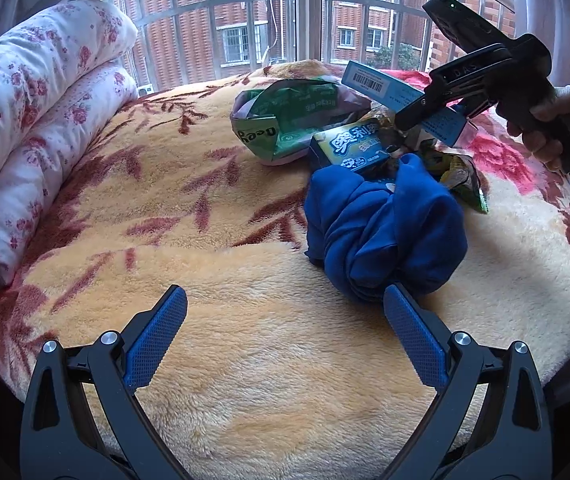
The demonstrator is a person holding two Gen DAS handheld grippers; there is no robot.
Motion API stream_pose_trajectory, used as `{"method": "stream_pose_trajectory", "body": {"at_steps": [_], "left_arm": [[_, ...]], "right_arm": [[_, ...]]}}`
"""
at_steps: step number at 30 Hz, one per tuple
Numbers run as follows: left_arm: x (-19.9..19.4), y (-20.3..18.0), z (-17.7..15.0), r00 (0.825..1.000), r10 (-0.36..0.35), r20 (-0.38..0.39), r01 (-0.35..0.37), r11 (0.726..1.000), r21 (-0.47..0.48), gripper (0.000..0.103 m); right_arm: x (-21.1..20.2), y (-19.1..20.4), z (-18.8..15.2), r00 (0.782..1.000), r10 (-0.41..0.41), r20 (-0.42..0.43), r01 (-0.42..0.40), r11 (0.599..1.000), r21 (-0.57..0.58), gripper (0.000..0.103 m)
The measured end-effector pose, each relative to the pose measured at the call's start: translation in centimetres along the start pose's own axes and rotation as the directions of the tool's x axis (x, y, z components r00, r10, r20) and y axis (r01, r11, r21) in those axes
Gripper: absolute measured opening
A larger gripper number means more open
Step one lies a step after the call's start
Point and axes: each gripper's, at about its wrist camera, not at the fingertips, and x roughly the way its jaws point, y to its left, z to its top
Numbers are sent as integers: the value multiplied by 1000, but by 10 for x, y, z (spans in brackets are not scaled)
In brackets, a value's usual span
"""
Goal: Collect trash
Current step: 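Carry both items down to orange bin and open both tools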
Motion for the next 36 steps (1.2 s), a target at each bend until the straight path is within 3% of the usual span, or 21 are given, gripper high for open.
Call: {"method": "stream_pose_trajectory", "body": {"at_steps": [5, 10, 15, 16, 18, 20, 23, 29, 36], "left_arm": [[-8, -15, 0, 998, -54, 34, 53, 998, 34, 96], [1, -42, 6, 994, -97, 46, 93, 992, 89, 96], [22, -59, 17, 995, -45, 88, 36, 994, 103, 96], [27, -59, 19, 994, -36, 101, 26, 995, 97, 94], [33, -60, 20, 993, -19, 120, 8, 995, 95, 68], [35, -59, 20, 992, 3, 126, -15, 995, 96, 58], [23, -55, 15, 990, -21, 140, 7, 995, 98, 52], [-33, -37, -19, 982, -135, 135, 118, 985, 122, 49], [-92, -15, -102, 968, -245, 48, 225, 941, 253, 49]], "right_arm": [[-39, 9, -29, 987, 22, 157, -31, 998, 52, 84], [-80, 21, -82, 949, 44, 312, -78, 992, 96, 84], [-108, 31, -140, 908, 5, 419, -72, 987, 143, 84], [-112, 33, -152, 901, -19, 434, -54, 986, 156, 84], [-115, 36, -171, 890, -67, 452, -13, 985, 172, 84], [-114, 42, -190, 878, -113, 465, 27, 982, 189, 84], [-109, 57, -215, 866, -161, 473, 74, 977, 199, 84], [-93, 100, -267, 885, -107, 454, 51, 990, 135, 84], [-73, 149, -322, 946, 31, 323, -41, 999, 26, 84]]}}
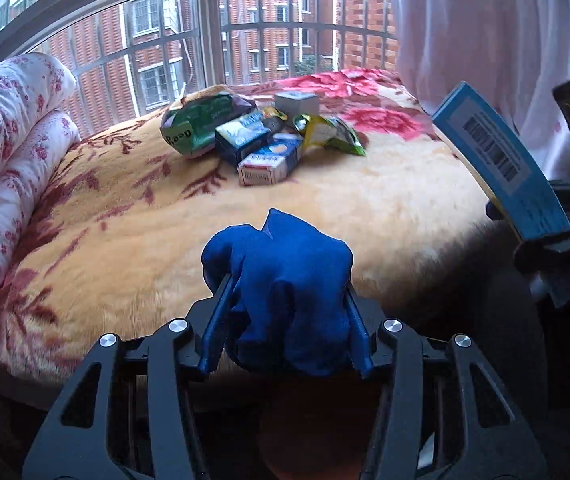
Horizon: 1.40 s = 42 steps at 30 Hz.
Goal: Collect trash
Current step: 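Carry both items down to orange bin and open both tools, then grasp white-blue medicine box with left tool while right tool returns to bed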
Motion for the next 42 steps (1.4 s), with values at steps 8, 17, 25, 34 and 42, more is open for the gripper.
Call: {"method": "stream_pose_trajectory", "body": {"at_steps": [8, 17, 25, 34, 42], "left_arm": [[32, -2, -85, 960, -62, -274, 72, 997, 28, 49], [85, 0, -119, 888, -75, -453, 83, 997, -2, 51], [95, -2, -125, 861, -42, -508, 62, 998, 24, 85], [82, 6, -115, 885, -52, -462, 59, 998, 0, 85], [37, 18, -80, 946, -71, -316, 72, 997, -11, 85]], "right_arm": [[62, 21, -58, 966, -19, -258, 0, 997, -73, 84], [140, 12, -90, 919, -5, -395, 3, 1000, -5, 84], [170, 3, -99, 896, -10, -444, 29, 999, 37, 98], [140, -1, -85, 915, 11, -404, 18, 998, 66, 98], [64, -13, -55, 953, 49, -300, -17, 994, 109, 98]]}}
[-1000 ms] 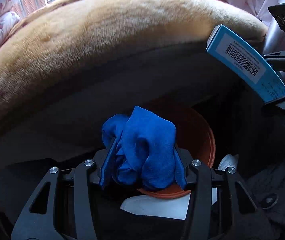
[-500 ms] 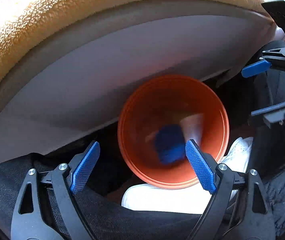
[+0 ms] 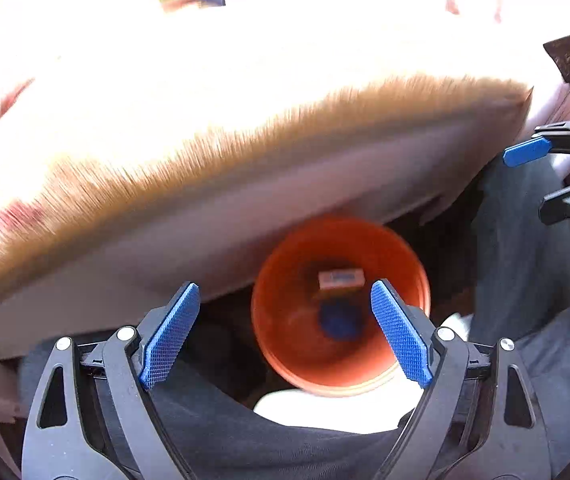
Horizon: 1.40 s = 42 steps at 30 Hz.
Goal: Collect trash
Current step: 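Grasp white-blue medicine box with left tool while right tool returns to bed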
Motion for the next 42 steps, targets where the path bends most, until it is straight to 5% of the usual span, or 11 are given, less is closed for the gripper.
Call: {"method": "stream_pose_trajectory", "body": {"at_steps": [6, 11, 17, 22, 30, 36, 37, 40, 42], "left_arm": [[-46, 1, 42, 984, 8, 177, -9, 1000, 5, 91], [-43, 4, 104, 967, 10, 256, -12, 1000, 9, 91], [6, 20, 192, 980, 12, 201, -20, 999, 36, 91], [46, 40, 234, 990, -35, 136, 34, 999, 15, 91], [91, 49, 263, 987, -153, 38, 153, 988, -3, 91], [107, 37, 279, 988, -149, 27, 148, 988, 44, 91], [109, 36, 282, 989, -147, 29, 146, 988, 45, 90], [112, 35, 287, 991, -125, 39, 123, 991, 49, 50], [110, 36, 285, 991, -119, 53, 117, 992, 37, 50]], "right_arm": [[-58, -13, 21, 985, -24, 174, 20, 1000, 24, 98], [-90, -24, 37, 956, -82, 281, 70, 996, 49, 98], [-98, -36, 38, 944, -80, 319, 61, 996, 68, 98], [-97, -49, 36, 944, -95, 316, 62, 992, 111, 98], [-96, -65, 39, 940, -117, 321, 70, 986, 154, 98], [-88, -73, 46, 944, -115, 310, 65, 984, 166, 98], [-87, -73, 46, 944, -113, 309, 63, 984, 167, 98], [-87, -73, 49, 942, -120, 314, 70, 984, 164, 98], [-88, -73, 52, 940, -128, 317, 80, 984, 159, 98]]}}
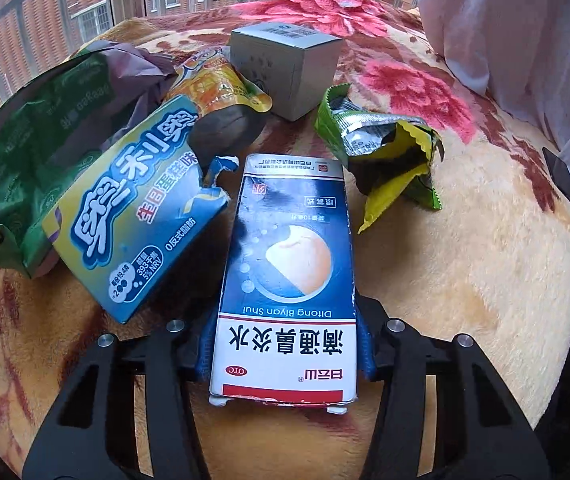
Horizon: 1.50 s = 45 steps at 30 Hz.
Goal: Collect trash
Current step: 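Grasp white-blue medicine box with left tool while right tool returns to bed, then grasp green snack bag with right tool while left tool holds box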
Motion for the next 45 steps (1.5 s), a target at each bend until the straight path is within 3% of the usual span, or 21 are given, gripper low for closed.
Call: {"method": "stream_pose_trajectory", "body": {"at_steps": [3, 7, 12, 16, 23, 26, 30, 31, 32, 34, 35, 38, 45], "left_arm": [[-14, -5, -7, 999, 26, 32, -26, 1000, 5, 50], [-53, -15, -33, 998, -3, 67, 5, 999, -31, 50], [-102, -33, -85, 985, 111, 130, -102, 992, -76, 50], [-121, -41, -119, 966, 217, 142, -202, 972, -118, 50], [-138, -36, -146, 969, 191, 160, -158, 968, -196, 50], [-141, -35, -148, 968, 191, 163, -156, 967, -202, 50], [-138, -36, -147, 965, 202, 165, -169, 966, -198, 51], [-137, -36, -146, 967, 198, 163, -164, 966, -201, 51], [-137, -35, -147, 967, 198, 161, -163, 965, -204, 50], [-135, -34, -148, 968, 196, 157, -162, 964, -209, 50], [-136, -35, -149, 968, 193, 158, -158, 965, -211, 50], [-138, -34, -152, 968, 187, 166, -150, 965, -213, 51], [-145, -39, -158, 969, 165, 184, -125, 969, -214, 50]], "right_arm": [[-1, 1, 6, 1000, -21, 6, 21, 1000, -19, 98], [4, 2, 23, 998, -57, 9, 58, 996, -74, 98], [25, 8, 67, 993, -112, 31, 116, 968, -224, 98], [62, 17, 109, 983, -178, 43, 180, 895, -407, 98], [130, 17, 167, 962, -273, -26, 197, 753, -628, 98], [152, 20, 181, 946, -320, -54, 191, 684, -704, 98], [184, 23, 189, 920, -376, -110, 165, 626, -762, 98], [190, 24, 189, 915, -386, -115, 162, 614, -772, 93], [195, 23, 188, 911, -390, -136, 146, 612, -778, 88], [200, 22, 185, 903, -392, -178, 117, 622, -774, 58], [197, 22, 183, 908, -373, -192, 103, 641, -760, 49], [184, 22, 175, 917, -365, -164, 137, 671, -728, 46], [115, 26, 137, 971, -205, -124, 111, 843, -527, 46]]}}
